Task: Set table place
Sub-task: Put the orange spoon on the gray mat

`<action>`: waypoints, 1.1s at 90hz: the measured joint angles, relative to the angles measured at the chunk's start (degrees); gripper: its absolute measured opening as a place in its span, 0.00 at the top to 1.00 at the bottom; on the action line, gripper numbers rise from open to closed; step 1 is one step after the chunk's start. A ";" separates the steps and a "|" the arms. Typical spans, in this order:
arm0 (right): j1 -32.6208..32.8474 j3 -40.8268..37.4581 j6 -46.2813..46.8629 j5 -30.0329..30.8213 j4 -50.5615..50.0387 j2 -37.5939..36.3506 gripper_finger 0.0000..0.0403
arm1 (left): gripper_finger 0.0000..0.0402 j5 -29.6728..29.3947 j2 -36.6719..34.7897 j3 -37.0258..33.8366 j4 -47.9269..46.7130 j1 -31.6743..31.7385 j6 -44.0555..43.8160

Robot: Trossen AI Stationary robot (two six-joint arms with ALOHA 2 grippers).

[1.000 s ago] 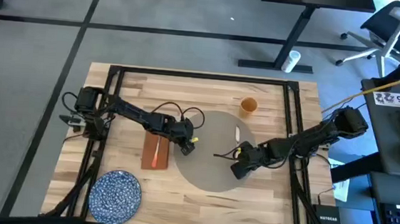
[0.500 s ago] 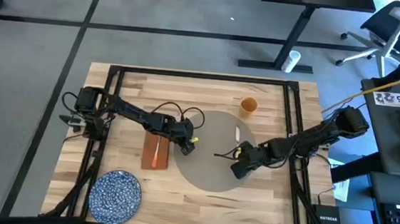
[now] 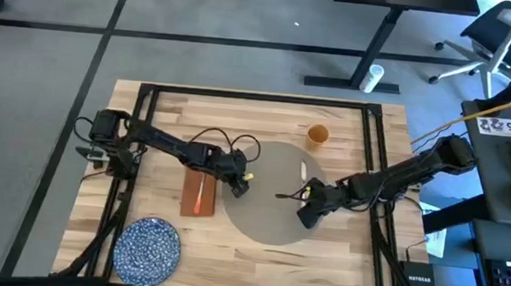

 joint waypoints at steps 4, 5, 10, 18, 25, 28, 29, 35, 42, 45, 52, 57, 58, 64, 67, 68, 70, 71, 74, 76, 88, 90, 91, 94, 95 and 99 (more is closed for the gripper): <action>-0.93 0.00 -1.08 -0.30 0.04 0.00 1.00 | 1.00 -0.04 -0.88 0.01 0.10 0.00 -0.21; -1.18 0.00 -1.36 -0.40 0.03 0.00 1.00 | 1.00 -0.05 -1.14 0.03 0.12 0.01 -0.22; -2.49 0.00 -3.33 -0.43 0.22 0.00 1.00 | 1.00 -0.09 -1.99 0.04 0.09 0.15 -0.25; -5.60 0.12 -7.44 -0.55 0.36 0.02 1.00 | 1.00 -0.15 -3.32 0.12 -0.22 0.42 -0.33; -8.17 1.12 -12.52 -0.58 0.52 0.02 1.00 | 1.00 -0.32 -5.01 0.26 -0.23 0.65 -0.33; -9.21 1.68 -15.03 -0.58 0.84 0.02 1.00 | 1.00 -0.75 -5.99 0.28 -0.32 0.74 -0.33; -9.62 1.86 -15.89 -0.55 1.01 0.02 1.00 | 1.00 -0.98 -6.31 0.29 -0.40 0.75 -0.33; -11.68 2.94 -20.23 -0.31 2.63 0.02 1.00 | 1.00 -2.75 -8.16 0.37 -1.41 0.76 -0.14; -14.05 4.54 -25.42 0.11 5.59 0.04 1.00 | 1.00 -4.55 -10.89 0.35 -3.80 0.80 0.03; -15.00 5.29 -27.88 0.12 6.95 0.04 1.00 | 1.00 -5.11 -12.08 0.36 -4.84 0.87 -0.13; -17.11 7.18 -33.21 0.05 9.31 0.04 1.00 | 1.00 -5.85 -15.23 0.37 -8.80 1.11 -1.18; -18.45 9.04 -36.61 0.02 9.49 0.04 1.00 | 1.00 -7.33 -17.36 0.37 -12.16 1.11 -1.53; -18.72 9.41 -37.35 0.03 9.49 0.04 1.00 | 1.00 -7.69 -17.86 0.37 -13.02 1.11 -1.63; -20.12 11.45 -40.93 0.20 9.61 0.04 1.00 | 1.00 -9.58 -20.35 0.37 -18.24 1.09 -2.00; -20.80 12.32 -42.34 0.65 9.67 0.04 1.00 | 1.00 -10.20 -21.62 0.37 -20.78 1.09 -2.31; -21.03 12.58 -42.66 0.75 9.67 0.04 1.00 | 1.00 -10.39 -22.01 0.37 -21.70 1.09 -2.48; -21.43 13.05 -43.40 1.12 9.64 0.04 1.00 | 1.00 -10.67 -22.69 0.37 -23.79 1.09 -2.67; -21.61 13.28 -43.67 1.32 9.60 0.04 1.00 | 1.00 -10.78 -23.04 0.37 -24.76 1.09 -2.78; -22.22 13.93 -44.55 2.04 9.61 0.04 1.00 | 1.00 -10.89 -24.00 0.37 -27.93 1.09 -2.93; -22.57 14.27 -45.12 2.43 9.68 0.04 1.00 | 1.00 -10.92 -24.54 0.37 -29.91 1.09 -2.95; -24.94 15.47 -48.98 2.89 9.58 0.07 1.00 | 1.00 -10.44 -27.43 0.37 -44.12 1.17 -3.38; -25.30 15.60 -49.32 2.57 9.58 0.07 1.00 | 1.00 -10.36 -27.53 0.37 -46.61 1.29 -3.63; -25.48 15.66 -49.39 2.34 9.57 0.07 1.00 | 1.00 -10.35 -27.55 0.37 -47.94 1.40 -3.82; -26.07 15.87 -49.47 1.44 9.56 0.07 1.00 | 1.00 -10.25 -27.74 0.37 -51.76 1.72 -4.29; -26.23 15.94 -49.47 1.18 9.56 0.07 1.00 | 1.00 -10.25 -27.77 0.37 -53.04 1.86 -4.41; -26.90 16.11 -49.50 -0.19 9.64 0.07 1.00 | 1.00 -10.25 -27.77 0.37 -57.94 2.50 -4.68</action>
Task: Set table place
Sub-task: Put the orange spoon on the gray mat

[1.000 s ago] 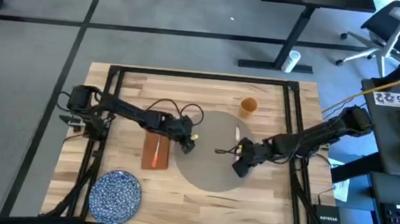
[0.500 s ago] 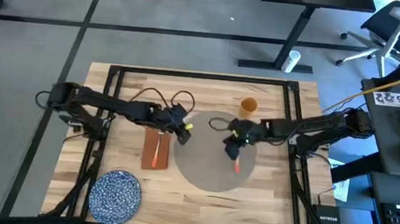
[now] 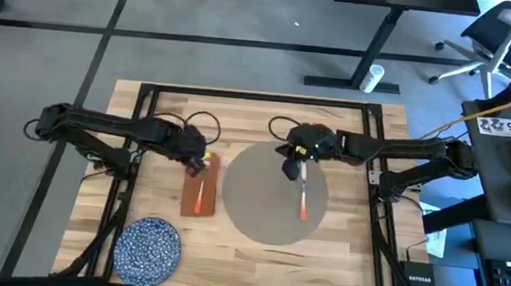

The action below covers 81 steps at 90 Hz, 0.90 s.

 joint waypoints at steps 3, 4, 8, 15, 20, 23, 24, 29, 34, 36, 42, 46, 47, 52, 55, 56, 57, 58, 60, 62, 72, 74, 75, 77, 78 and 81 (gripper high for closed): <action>-0.35 0.07 0.00 -0.78 0.10 0.00 1.00 | 1.00 -0.03 -0.04 0.00 -2.70 0.52 0.43; -0.47 0.08 0.00 -0.99 0.18 0.00 1.00 | 1.00 -0.05 -0.07 0.00 -3.46 0.72 0.76; -0.61 0.09 0.04 -1.46 0.36 0.00 1.00 | 1.00 -0.03 -0.09 -0.02 -5.16 1.52 3.12; -0.95 0.09 0.57 -1.32 1.07 0.00 1.00 | 1.00 0.00 -0.04 -0.07 -5.12 3.16 9.37; -0.95 0.09 1.84 -0.86 1.74 0.00 1.00 | 1.00 0.00 -0.02 -0.07 -3.67 4.51 14.69; -0.95 0.09 2.56 -0.65 2.40 0.03 1.00 | 1.00 0.00 0.08 -0.07 -2.83 5.46 18.26; -0.95 0.09 2.79 -0.65 2.64 0.04 1.00 | 1.00 0.00 0.12 -0.07 -2.55 5.80 19.51; -0.93 0.09 2.95 -0.65 3.72 0.04 0.99 | 1.00 -0.03 0.20 -0.34 -0.94 7.72 25.62; -0.89 0.09 2.99 -0.63 4.11 0.04 0.98 | 1.00 -0.05 0.20 -1.12 1.09 10.25 30.56; -0.89 0.09 3.06 -0.62 4.08 0.04 0.97 | 1.00 -0.04 0.20 -1.55 1.91 11.36 32.48; -0.87 0.09 3.31 -0.62 3.99 0.04 0.95 | 1.00 -0.04 0.22 -2.94 3.78 14.74 38.13; -0.82 0.09 3.94 -0.68 3.99 0.04 0.93 | 1.00 0.05 0.55 -3.73 4.56 17.01 41.52; -0.82 0.09 4.23 -0.69 3.99 0.04 0.93 | 1.00 0.15 0.63 -3.87 4.80 17.53 42.31; -0.82 0.09 5.06 -0.74 3.91 0.07 0.91 | 1.00 1.72 1.08 -4.65 6.19 20.53 46.46; -0.80 0.09 5.69 -0.76 3.83 0.07 0.89 | 1.00 3.12 1.41 -5.15 6.92 22.15 48.71; -0.80 0.09 5.88 -0.76 3.83 0.07 0.89 | 1.00 3.58 1.52 -5.30 7.13 22.63 49.44; -0.80 0.09 5.96 -0.77 3.85 0.07 0.88 | 1.00 4.01 1.64 -5.46 7.35 23.11 50.18; -0.80 0.09 5.99 -0.79 3.88 0.07 0.88 | 1.00 4.38 1.75 -5.61 7.55 23.56 50.85; -0.80 0.09 6.20 -0.78 3.89 0.07 0.87 | 1.00 4.95 2.00 -5.89 7.95 24.45 51.93; -0.80 0.09 6.31 -0.79 3.87 0.07 0.86 | 1.00 5.20 2.30 -6.11 8.28 25.25 53.07; -0.80 0.09 7.37 -0.80 3.89 0.06 0.83 | 1.00 5.36 3.85 -6.56 8.78 28.32 57.68; -0.80 0.09 7.53 -0.80 3.90 0.05 0.82 | 0.99 5.43 4.21 -6.56 8.63 28.83 58.31; -0.80 0.09 7.65 -0.80 3.88 0.05 0.82 | 0.99 5.54 4.37 -6.57 8.59 29.07 58.70; -0.80 0.09 7.77 -0.80 3.83 0.04 0.82 | 0.98 5.94 4.73 -6.57 8.51 29.58 59.20; -0.80 0.09 7.87 -0.80 3.80 0.06 0.82 | 0.98 6.20 4.92 -6.58 8.50 29.83 59.50; -0.80 0.09 7.93 -0.80 3.81 0.07 0.82 | 0.97 7.18 5.47 -6.58 8.51 30.41 60.49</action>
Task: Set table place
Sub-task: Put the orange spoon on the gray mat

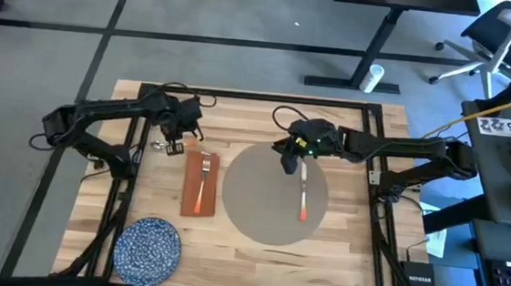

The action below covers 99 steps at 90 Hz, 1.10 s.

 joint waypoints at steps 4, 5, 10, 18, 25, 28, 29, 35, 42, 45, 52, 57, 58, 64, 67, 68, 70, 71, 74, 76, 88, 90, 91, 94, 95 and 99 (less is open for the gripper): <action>0.00 0.00 0.01 -0.02 0.05 0.00 0.82 | 0.94 1.07 0.70 0.00 0.16 0.60 1.36; 0.00 0.00 0.01 -0.02 0.05 0.00 0.82 | 0.94 1.22 0.87 0.00 0.22 0.71 1.65; 0.00 0.00 0.05 -0.02 0.01 0.00 0.82 | 0.91 1.52 1.72 0.00 0.64 1.06 3.64; 0.00 0.00 0.14 -0.02 0.05 0.00 0.82 | 0.86 1.79 3.20 0.00 0.90 1.30 6.39; 0.00 0.00 0.14 -0.02 0.02 0.00 0.82 | 0.81 2.14 4.59 0.00 0.93 1.30 7.44; 0.00 0.00 0.14 -0.02 0.03 0.00 0.82 | 0.80 2.32 5.23 -0.04 0.99 1.27 7.56; 0.00 0.00 0.14 -0.02 0.03 0.00 0.82 | 0.79 2.41 5.44 -0.05 1.03 1.27 7.58; 0.00 0.00 0.14 -0.02 0.02 0.00 0.82 | 0.77 2.95 6.60 -0.45 1.90 1.27 7.88; 0.00 0.00 0.14 -0.04 0.01 0.00 0.82 | 0.74 2.98 8.37 -0.77 3.17 1.27 8.33; 0.00 0.00 0.14 -0.04 0.03 0.00 0.82 | 0.74 2.99 9.11 -0.92 3.93 1.27 8.32; 0.00 0.00 0.14 -0.14 0.01 0.00 0.82 | 0.72 2.98 10.92 -1.53 5.46 1.27 8.32; 0.00 0.00 0.15 -0.49 0.01 0.00 0.82 | 0.72 2.98 12.28 -2.10 6.43 1.27 7.70; 0.00 0.00 0.14 -0.50 0.01 0.00 0.82 | 0.72 2.98 12.53 -2.24 6.71 1.28 7.41; 0.00 0.00 0.15 -0.50 0.01 -0.01 0.82 | 0.72 2.98 14.05 -3.03 8.19 1.49 7.04; 0.00 0.00 0.14 -0.50 0.01 0.00 0.82 | 0.72 3.14 14.76 -3.39 8.46 1.68 7.01; 0.00 0.00 0.14 -0.50 0.01 0.00 0.82 | 0.72 3.23 14.98 -3.45 8.53 1.73 7.01; 0.00 0.00 0.16 -0.50 0.01 0.00 0.82 | 0.72 3.21 15.32 -3.65 8.86 1.88 7.02; 0.00 0.00 0.16 -0.50 0.01 0.00 0.82 | 0.72 3.20 15.46 -3.81 8.97 1.97 7.00; 0.00 0.00 0.14 -0.52 0.01 0.00 0.82 | 0.72 3.18 15.98 -4.09 9.06 2.23 7.00; 0.00 0.00 0.15 -0.50 0.02 0.00 0.82 | 0.72 3.17 16.38 -4.18 9.21 2.37 7.00; 0.02 0.00 0.15 -0.52 0.03 0.00 0.82 | 0.73 3.32 17.08 -4.37 9.25 3.07 7.09; 0.02 0.00 0.16 -0.52 0.03 0.00 0.82 | 0.75 3.19 17.00 -4.37 9.25 3.07 7.27; 0.02 0.00 0.16 -0.50 0.03 0.00 0.82 | 0.75 3.07 16.91 -4.36 9.25 3.07 7.29; 0.02 -0.02 0.14 -0.50 0.01 -0.02 0.82 | 0.78 2.64 16.76 -4.34 9.25 3.07 7.46; 0.02 -0.02 0.14 -0.51 0.01 -0.02 0.82 | 0.79 2.48 16.71 -4.32 9.24 3.07 7.52; 0.02 -0.02 0.14 -0.50 0.03 -0.02 0.82 | 0.83 2.01 16.44 -4.10 9.06 3.07 7.83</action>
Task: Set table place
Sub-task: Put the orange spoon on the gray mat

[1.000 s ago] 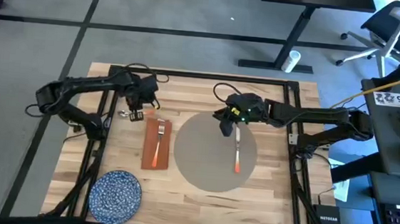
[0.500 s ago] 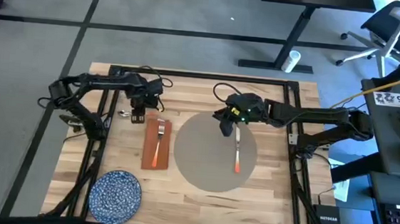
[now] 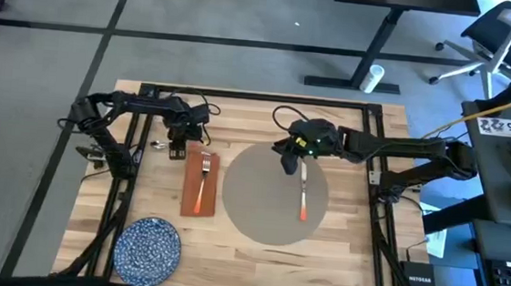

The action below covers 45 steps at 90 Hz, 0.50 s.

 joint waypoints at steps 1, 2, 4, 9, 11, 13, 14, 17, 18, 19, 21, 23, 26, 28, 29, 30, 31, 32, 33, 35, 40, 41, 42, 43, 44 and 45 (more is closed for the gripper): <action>0.00 0.00 0.00 -0.01 0.00 0.00 0.82 | 0.84 -0.08 -0.03 0.06 -0.02 0.00 0.11; 0.00 0.00 0.00 -0.02 0.00 0.00 0.82 | 0.86 -0.18 -0.04 0.12 -0.03 0.00 0.22; 0.00 0.00 0.00 0.00 0.00 0.00 0.82 | 0.88 -0.42 -0.08 0.28 -0.03 0.00 0.39; 0.00 0.00 0.00 -0.01 0.00 0.00 0.82 | 0.95 -1.00 -0.06 0.65 -0.08 -0.21 0.54; 0.00 0.00 0.00 0.00 0.00 0.00 0.82 | 0.97 -1.20 -0.07 0.76 -0.07 -0.24 0.61; 0.00 0.00 0.00 -0.01 0.00 0.00 0.82 | 0.98 -1.24 -0.07 0.84 -0.13 -0.24 0.67; 0.00 0.00 0.00 -0.01 0.00 0.00 0.82 | 0.98 -1.24 -0.06 0.91 -0.17 -0.24 0.74; 0.00 0.00 0.00 0.00 0.00 0.00 0.82 | 0.99 -1.20 -0.03 1.04 -0.28 -0.22 0.97; 0.00 0.00 0.00 0.00 0.00 0.00 0.82 | 0.99 -1.18 -0.03 1.07 -0.30 -0.22 1.08; 0.00 0.00 0.00 0.00 0.00 0.00 0.82 | 0.99 -1.20 -0.03 1.08 -0.32 -0.24 1.20; 0.00 0.00 0.00 0.00 -0.01 0.00 0.82 | 0.99 -1.20 -0.03 1.09 -0.38 -0.37 1.30; 0.00 0.00 0.00 0.00 -0.02 0.00 0.82 | 0.99 -1.26 -0.03 1.13 -0.41 -0.58 1.40; 0.00 0.00 0.00 0.00 -0.01 0.00 0.82 | 1.00 -1.36 -0.03 1.13 -0.54 -0.81 1.45; 0.00 0.00 0.00 0.00 0.00 0.00 0.82 | 1.00 -1.45 -0.03 1.13 -0.67 -0.91 1.47; -0.01 0.00 0.00 0.00 0.00 0.00 0.82 | 1.00 -1.46 -0.03 1.13 -0.75 -0.93 1.48; -0.02 0.00 0.00 0.00 0.00 0.00 0.82 | 1.00 -1.46 -0.03 1.15 -0.85 -0.97 1.51; -0.02 0.00 0.00 0.00 0.00 0.00 0.82 | 1.00 -1.46 -0.03 1.15 -0.96 -1.03 1.53; -0.02 0.00 0.00 0.00 0.00 0.00 0.82 | 1.00 -1.44 -0.03 1.15 -1.08 -1.10 1.54; -0.02 0.00 0.00 0.00 0.00 0.00 0.82 | 1.00 -1.41 -0.03 1.15 -1.17 -1.22 1.52; -0.01 0.00 0.00 0.00 -0.02 0.00 0.82 | 1.00 -1.38 -0.03 1.17 -1.39 -1.41 1.48; 0.00 0.00 -0.02 0.00 0.00 0.00 0.82 | 1.00 -1.35 -0.03 1.22 -1.99 -2.12 1.43; 0.00 0.00 -0.02 0.00 0.00 0.00 0.82 | 1.00 -1.35 -0.02 1.25 -2.14 -2.26 1.43; -0.02 0.00 -0.02 0.00 0.00 0.00 0.82 | 1.00 -1.35 -0.01 1.30 -2.31 -2.39 1.43; -0.02 0.00 -0.02 0.00 0.00 0.00 0.82 | 1.00 -1.33 -0.01 1.35 -2.49 -2.51 1.43; -0.02 0.00 -0.02 0.00 0.00 0.00 0.82 | 1.00 -1.29 -0.01 1.45 -2.69 -2.67 1.43; -0.02 0.00 -0.02 0.00 -0.01 0.00 0.82 | 1.00 -1.27 0.00 1.58 -2.89 -2.81 1.43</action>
